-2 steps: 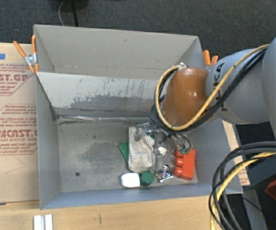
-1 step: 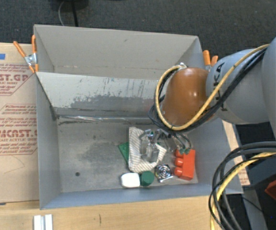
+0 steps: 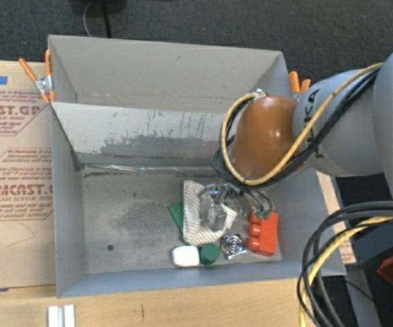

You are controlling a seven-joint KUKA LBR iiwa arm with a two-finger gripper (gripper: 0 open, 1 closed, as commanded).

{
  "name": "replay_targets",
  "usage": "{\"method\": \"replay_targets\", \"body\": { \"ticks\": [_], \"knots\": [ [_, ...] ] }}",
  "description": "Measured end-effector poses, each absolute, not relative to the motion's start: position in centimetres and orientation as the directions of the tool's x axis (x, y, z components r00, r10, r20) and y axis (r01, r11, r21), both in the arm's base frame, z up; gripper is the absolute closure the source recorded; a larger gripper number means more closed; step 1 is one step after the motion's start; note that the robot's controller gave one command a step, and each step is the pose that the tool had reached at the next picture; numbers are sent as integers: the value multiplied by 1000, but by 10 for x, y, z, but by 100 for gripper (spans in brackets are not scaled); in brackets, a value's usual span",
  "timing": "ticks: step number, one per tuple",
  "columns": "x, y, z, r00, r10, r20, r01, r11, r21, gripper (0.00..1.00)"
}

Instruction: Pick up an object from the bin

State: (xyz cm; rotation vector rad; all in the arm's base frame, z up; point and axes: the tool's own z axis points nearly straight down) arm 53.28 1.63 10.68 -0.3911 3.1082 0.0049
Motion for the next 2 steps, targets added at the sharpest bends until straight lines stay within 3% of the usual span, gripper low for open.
{"method": "replay_targets", "body": {
  "ticks": [1,2],
  "knots": [
    [547,82,70,-985,-175,-8,-175,985,5,0],
    [548,81,71,-985,-174,-12,-174,985,4,100]
  ]
}}
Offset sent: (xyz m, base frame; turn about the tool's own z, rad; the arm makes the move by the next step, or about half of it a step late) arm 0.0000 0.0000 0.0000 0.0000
